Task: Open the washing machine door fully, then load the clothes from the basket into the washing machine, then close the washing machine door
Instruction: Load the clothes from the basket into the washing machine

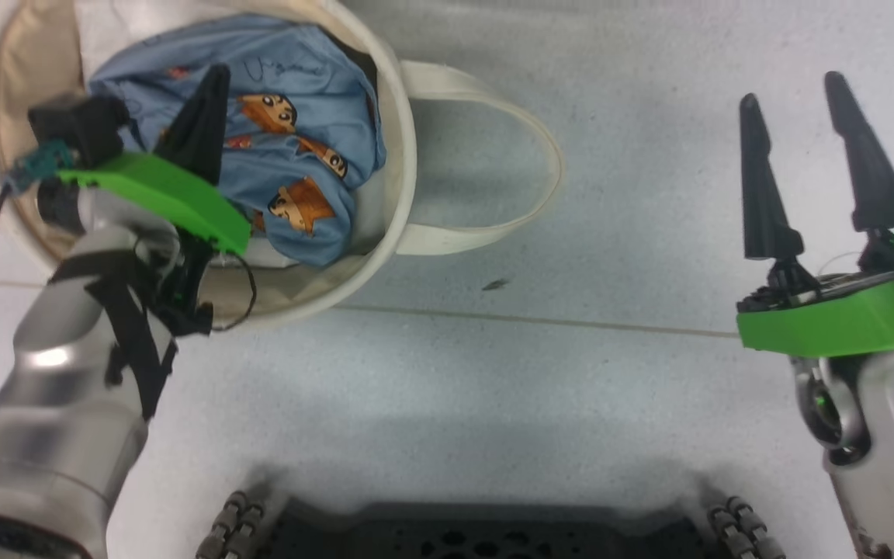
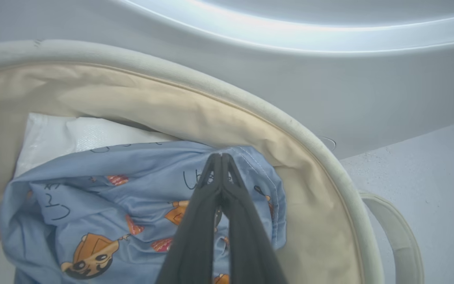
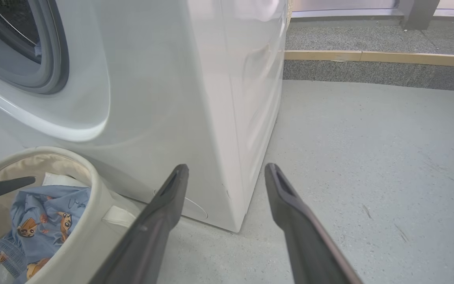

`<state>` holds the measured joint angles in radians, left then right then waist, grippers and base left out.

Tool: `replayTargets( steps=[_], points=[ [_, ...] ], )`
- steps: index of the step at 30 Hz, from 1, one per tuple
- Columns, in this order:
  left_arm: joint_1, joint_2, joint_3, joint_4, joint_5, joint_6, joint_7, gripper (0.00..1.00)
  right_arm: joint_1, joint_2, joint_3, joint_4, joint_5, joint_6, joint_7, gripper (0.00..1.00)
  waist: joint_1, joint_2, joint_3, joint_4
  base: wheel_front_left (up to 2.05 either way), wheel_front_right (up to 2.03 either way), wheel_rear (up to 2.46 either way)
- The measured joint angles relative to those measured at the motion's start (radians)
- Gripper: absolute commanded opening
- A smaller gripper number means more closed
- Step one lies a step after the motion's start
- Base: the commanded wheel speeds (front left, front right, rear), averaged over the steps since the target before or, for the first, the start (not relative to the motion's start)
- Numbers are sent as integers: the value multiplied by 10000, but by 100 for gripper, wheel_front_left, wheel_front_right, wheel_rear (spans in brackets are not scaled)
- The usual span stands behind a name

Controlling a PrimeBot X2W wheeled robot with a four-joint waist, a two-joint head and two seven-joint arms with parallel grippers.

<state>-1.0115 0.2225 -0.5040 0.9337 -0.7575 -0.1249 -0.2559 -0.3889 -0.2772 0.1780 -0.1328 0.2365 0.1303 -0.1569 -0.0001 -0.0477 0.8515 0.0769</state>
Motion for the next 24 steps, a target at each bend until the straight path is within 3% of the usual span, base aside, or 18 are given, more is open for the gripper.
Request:
replayTargets(
  steps=[1,2,3,24],
  points=[
    [139,0,81,-113,71,0,0,0,-16,23,58,130,54,0,-88,100,0,0,-104,-14,0,0,0],
    [280,0,215,-282,113,-2,0,82,-25,50,111,290,107,0,-169,100,1,0,-217,-28,0,0,0],
    [280,0,215,-282,113,-2,0,100,-25,50,111,290,107,0,-169,100,1,0,-217,-28,0,0,0],
    [3898,-6,2999,-3825,2351,0,0,100,-268,127,1452,2585,1526,0,-924,100,-1,0,-3545,-287,0,0,0]
  ],
)
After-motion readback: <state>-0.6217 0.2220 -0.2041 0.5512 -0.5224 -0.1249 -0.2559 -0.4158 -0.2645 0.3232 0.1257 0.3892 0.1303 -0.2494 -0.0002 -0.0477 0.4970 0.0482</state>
